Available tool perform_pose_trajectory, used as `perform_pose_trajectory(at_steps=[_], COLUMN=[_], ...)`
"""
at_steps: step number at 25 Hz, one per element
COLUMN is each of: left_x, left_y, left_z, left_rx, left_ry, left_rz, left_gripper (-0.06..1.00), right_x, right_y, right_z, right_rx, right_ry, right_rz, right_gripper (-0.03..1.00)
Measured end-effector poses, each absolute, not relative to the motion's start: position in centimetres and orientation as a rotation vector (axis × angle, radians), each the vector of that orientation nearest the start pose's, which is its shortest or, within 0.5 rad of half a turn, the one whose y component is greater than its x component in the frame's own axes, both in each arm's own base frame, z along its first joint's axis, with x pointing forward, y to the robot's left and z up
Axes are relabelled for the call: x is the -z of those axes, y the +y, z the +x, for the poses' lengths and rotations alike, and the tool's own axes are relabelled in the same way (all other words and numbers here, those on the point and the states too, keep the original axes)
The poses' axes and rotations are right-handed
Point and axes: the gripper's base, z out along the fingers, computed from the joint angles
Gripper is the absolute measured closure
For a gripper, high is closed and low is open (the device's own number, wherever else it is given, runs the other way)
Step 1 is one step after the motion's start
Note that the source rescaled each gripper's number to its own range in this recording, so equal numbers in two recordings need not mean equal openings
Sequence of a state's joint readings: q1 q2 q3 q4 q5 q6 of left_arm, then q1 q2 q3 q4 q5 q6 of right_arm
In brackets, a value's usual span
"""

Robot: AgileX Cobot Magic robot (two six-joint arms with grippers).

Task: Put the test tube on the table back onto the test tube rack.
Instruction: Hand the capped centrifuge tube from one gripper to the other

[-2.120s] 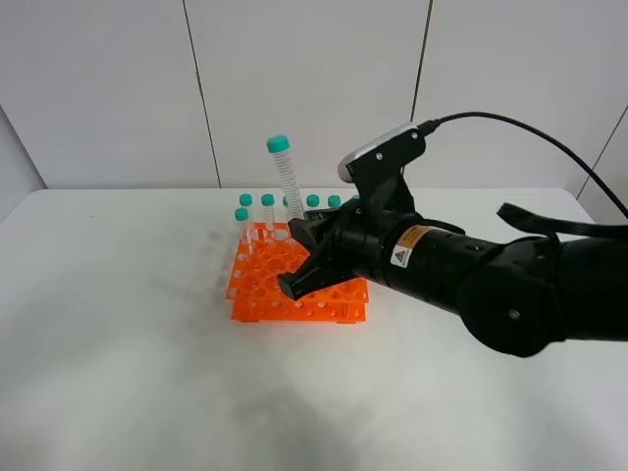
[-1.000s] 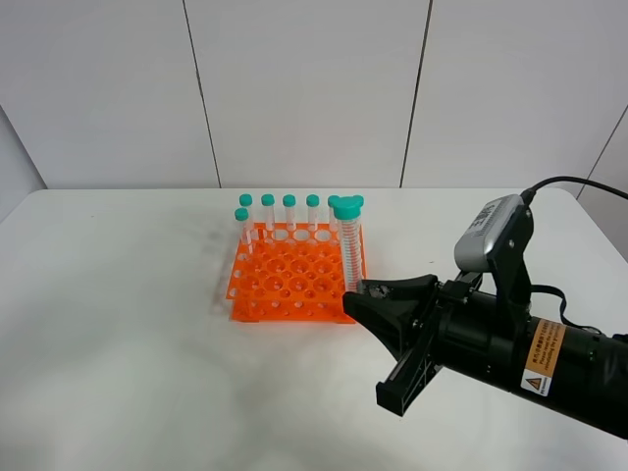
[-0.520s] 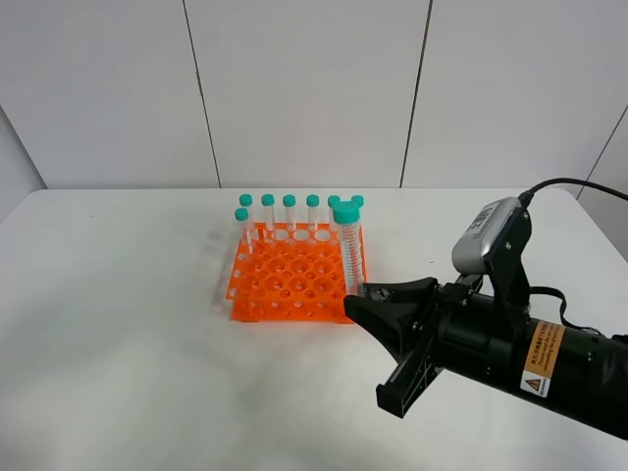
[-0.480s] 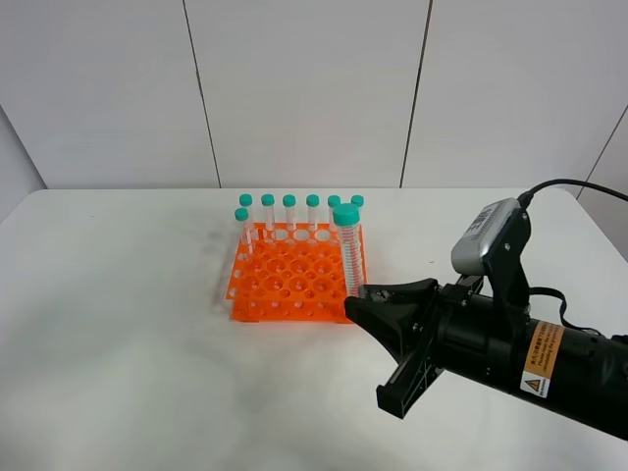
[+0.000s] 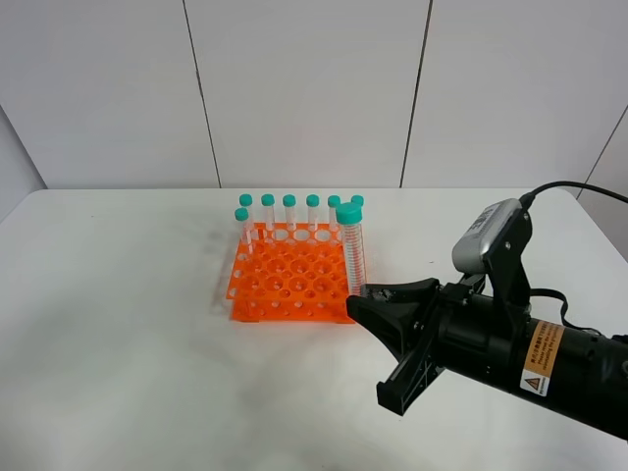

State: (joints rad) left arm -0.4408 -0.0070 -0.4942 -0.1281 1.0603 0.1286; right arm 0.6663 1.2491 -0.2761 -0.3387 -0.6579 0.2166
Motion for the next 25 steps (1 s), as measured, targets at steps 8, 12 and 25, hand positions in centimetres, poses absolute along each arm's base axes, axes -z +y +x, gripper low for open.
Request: perform_pose_trajectory(at_steps=[8,12,25], left_x=[-27.6,-27.6,-31.2], left_y=[-0.6,-0.6,-3.8], left_z=[-1.0,-1.0,1.1], left_rx=[0.414,0.409,0.583], left_ry=[1.939,1.93,1.735], left_rz=[0.699,0.718,0.873], left_gripper=[-0.06,-0.06,-0.06], right_x=[-20.0,-20.0,-20.1], right_y=[14.2,14.2,14.1], right_z=[15.5,15.5,15.7], right_rx=[-0.613,-0.61,-0.584], right_ry=[1.704,1.706,1.707], right_rz=[-0.754,-0.746,-0.731], right_gripper=[0.97,0.97,0.97])
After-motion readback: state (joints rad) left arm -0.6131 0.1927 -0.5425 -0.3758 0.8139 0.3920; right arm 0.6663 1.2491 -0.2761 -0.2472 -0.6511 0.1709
